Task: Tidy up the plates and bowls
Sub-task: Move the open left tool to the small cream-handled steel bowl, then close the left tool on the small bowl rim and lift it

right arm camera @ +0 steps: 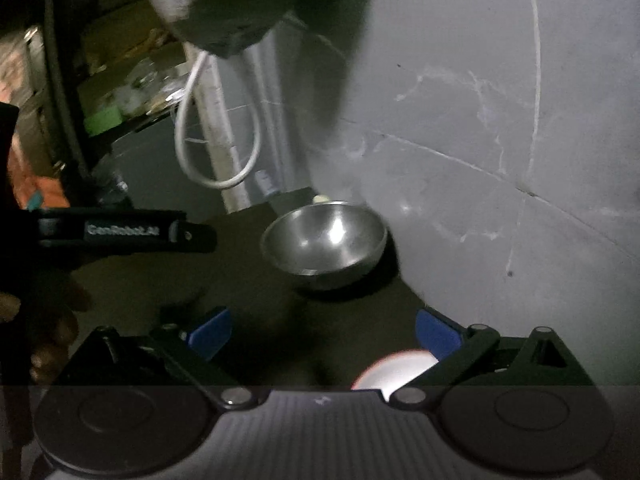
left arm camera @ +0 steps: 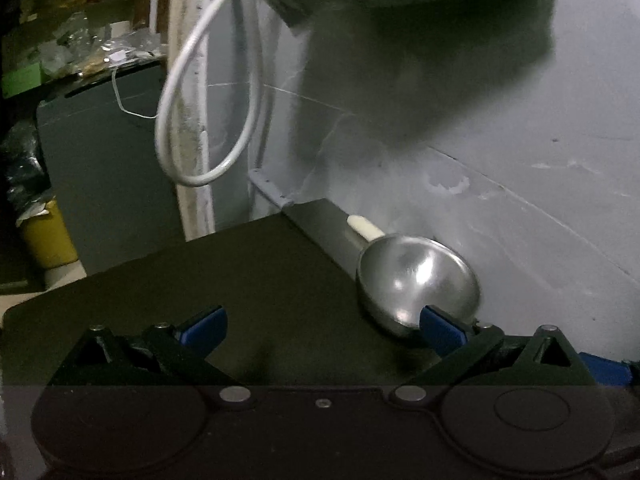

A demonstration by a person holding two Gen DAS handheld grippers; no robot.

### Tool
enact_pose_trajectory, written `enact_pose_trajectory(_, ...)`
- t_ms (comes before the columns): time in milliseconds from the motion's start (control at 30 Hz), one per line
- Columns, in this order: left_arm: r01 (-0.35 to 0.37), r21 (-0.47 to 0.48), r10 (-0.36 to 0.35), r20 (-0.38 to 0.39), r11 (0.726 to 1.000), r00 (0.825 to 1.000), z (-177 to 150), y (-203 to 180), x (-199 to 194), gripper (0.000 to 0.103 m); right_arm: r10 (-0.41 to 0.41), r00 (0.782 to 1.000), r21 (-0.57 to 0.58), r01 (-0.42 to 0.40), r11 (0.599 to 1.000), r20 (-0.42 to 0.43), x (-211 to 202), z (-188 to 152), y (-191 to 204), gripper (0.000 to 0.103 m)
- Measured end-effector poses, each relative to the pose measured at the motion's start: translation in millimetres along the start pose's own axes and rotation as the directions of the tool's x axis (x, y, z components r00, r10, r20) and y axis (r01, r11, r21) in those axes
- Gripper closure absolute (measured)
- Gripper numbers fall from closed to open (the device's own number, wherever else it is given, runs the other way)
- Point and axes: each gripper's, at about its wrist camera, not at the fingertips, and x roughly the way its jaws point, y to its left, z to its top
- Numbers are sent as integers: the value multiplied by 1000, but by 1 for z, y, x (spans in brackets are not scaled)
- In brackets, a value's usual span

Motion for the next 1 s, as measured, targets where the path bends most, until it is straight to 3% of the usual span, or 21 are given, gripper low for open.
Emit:
enact_pose_trajectory(300, 37, -43, -40, -66, 998, 997, 14, 2, 64, 3, -10, 1000, 98, 11, 995, -10, 64, 14, -14, 18)
enact_pose_trajectory(600, 82, -70, -89, -106, 994, 990, 15, 0, 82, 31, -4, 1000, 99, 5, 995, -11, 76, 16, -15, 32)
enact_pose_trajectory(733, 90, -77, -99, -137, 993, 986, 15, -3, 88, 59, -6, 1000, 96, 8, 995, -18, 77, 17, -16, 41)
enact_pose_trajectory(800, 94, -92, -107, -148, 991, 983, 14, -4, 91, 66, 1, 1000, 99, 1, 995, -19, 78, 19, -17, 46)
enact_pose_trajectory(867, 115, -107, -131, -152, 988, 980, 13, -4, 93, 79, 11, 1000, 100, -8, 995, -25, 81, 19, -18, 51)
enact_pose_trajectory(1000, 122, -113, -138, -147, 986, 979, 10, -6, 90, 83, 32, 999, 117, -29, 993, -25, 79, 18, -22, 59)
